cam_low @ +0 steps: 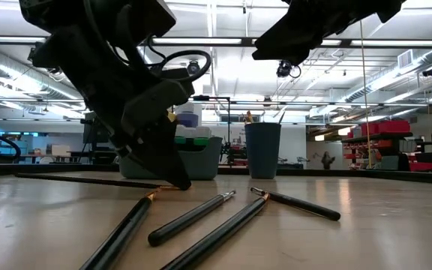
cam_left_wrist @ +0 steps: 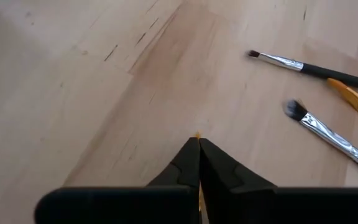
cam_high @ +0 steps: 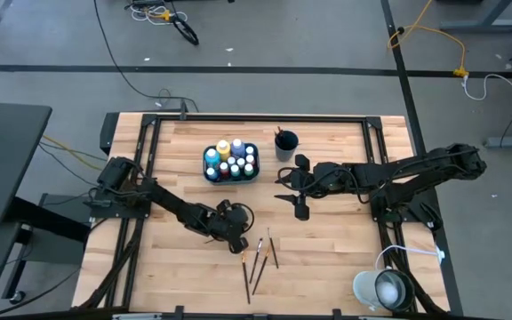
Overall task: Pick & Place Paint Supplies
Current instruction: Put the gold paint brush into the blue cup
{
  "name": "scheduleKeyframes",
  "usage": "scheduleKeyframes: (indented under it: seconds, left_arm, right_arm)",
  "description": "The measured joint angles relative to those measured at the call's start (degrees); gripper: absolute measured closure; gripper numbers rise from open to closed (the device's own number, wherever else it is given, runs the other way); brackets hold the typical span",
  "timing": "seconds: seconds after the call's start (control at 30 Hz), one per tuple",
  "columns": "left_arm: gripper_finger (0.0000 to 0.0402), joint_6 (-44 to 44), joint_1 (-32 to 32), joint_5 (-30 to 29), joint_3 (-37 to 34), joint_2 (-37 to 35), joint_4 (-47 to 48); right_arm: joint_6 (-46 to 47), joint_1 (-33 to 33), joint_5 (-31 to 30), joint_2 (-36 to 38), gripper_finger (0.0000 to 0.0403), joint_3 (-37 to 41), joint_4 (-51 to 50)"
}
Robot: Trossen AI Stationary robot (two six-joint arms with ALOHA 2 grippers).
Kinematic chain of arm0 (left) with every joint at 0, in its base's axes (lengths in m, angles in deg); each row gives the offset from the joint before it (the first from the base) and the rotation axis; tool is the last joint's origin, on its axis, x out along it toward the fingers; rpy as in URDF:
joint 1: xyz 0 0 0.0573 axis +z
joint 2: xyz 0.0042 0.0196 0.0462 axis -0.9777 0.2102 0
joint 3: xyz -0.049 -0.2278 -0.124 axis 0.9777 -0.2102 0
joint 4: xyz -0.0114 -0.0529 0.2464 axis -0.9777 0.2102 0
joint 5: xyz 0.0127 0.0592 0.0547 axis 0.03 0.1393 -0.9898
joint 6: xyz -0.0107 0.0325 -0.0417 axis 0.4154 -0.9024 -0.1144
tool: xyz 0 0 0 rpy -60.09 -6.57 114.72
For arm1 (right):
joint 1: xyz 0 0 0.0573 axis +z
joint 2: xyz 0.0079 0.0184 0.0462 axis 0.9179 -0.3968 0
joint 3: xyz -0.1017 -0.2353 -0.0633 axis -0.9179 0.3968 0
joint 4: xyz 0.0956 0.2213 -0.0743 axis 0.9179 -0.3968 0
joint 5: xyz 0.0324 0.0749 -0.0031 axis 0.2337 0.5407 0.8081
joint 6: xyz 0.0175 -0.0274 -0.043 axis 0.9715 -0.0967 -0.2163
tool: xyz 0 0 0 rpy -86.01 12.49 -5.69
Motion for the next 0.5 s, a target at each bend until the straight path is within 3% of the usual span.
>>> scheduleKeyframes:
  seconds: [0.5]
  left_arm:
    - [0.0400,-4.88,0.00,-9.46,-0.16,-11.54,-0.85]
  right_arm:
    - [2.74,0.00,-0.03,0.00,0.0193,-0.01,-0.88]
